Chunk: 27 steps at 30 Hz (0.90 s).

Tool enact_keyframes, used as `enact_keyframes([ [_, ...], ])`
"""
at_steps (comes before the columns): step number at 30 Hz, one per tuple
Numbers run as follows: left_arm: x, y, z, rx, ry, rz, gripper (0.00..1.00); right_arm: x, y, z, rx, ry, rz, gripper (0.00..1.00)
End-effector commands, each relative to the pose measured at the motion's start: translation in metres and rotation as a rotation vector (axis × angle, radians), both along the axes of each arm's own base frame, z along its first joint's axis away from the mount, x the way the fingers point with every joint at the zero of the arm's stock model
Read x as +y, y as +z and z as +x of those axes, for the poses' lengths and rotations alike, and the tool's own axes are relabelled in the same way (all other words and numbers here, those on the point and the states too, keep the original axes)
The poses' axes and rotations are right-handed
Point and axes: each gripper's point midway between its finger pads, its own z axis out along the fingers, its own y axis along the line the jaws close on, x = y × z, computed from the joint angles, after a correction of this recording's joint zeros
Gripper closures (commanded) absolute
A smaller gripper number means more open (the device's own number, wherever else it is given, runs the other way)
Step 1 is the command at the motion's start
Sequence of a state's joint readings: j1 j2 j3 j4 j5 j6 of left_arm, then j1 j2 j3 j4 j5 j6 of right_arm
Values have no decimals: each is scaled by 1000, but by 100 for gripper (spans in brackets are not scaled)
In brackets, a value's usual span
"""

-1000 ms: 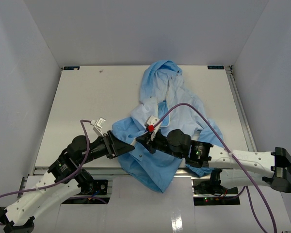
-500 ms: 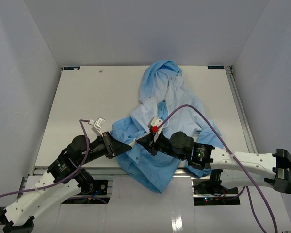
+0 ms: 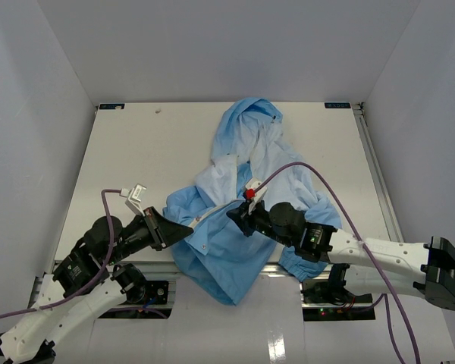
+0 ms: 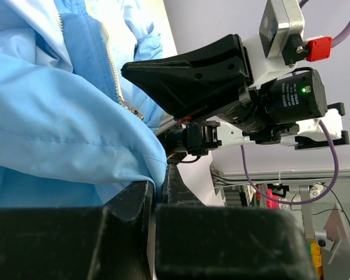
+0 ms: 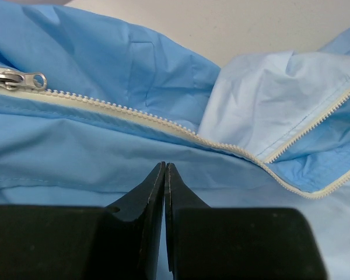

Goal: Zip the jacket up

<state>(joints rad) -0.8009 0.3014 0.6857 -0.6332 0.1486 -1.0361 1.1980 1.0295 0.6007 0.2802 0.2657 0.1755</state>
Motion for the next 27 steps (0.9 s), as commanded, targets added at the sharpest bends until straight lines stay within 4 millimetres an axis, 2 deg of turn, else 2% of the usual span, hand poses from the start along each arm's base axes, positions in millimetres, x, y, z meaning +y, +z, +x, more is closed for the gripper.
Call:
enact_keyframes([
  [1,0,8,-1,-19,-8,-9,100,4,0,3,-30,24,-2,92],
  [4,-2,7,-1,-27,-19,-5,100,15,10,-11,-52,133,-4,91],
  [6,-8,7,-3,-28,-52,-9,100,18,21,-18,-59,181,17,80],
  [8,-14,9,-2,-26,-75,-9,100,18,42,-26,-83,218,79,65],
  [11,-15,17,4,-21,-43,-32,100,18,59,-38,-98,286,114,55],
  [12,-12,23,10,-19,0,-56,100,21,61,-50,-86,349,102,47],
  [13,-10,30,13,-26,27,-84,100,21,59,-55,-75,374,84,29],
  [14,-9,36,17,-37,50,-107,100,21,57,-60,-68,392,70,16],
  [16,-5,49,25,-70,99,-140,100,18,57,-62,-93,369,73,14],
  [20,-10,57,37,-79,127,-137,100,19,58,-73,-115,377,98,6],
  [22,-17,55,42,-72,125,-145,100,26,57,-86,-141,388,89,6],
  [23,-19,60,43,-82,116,-165,100,30,56,-82,-158,349,74,9],
  [25,-23,57,46,-77,114,-171,100,39,52,-88,-175,331,58,10],
  [27,-24,56,48,-72,121,-172,100,45,47,-84,-203,290,36,10],
])
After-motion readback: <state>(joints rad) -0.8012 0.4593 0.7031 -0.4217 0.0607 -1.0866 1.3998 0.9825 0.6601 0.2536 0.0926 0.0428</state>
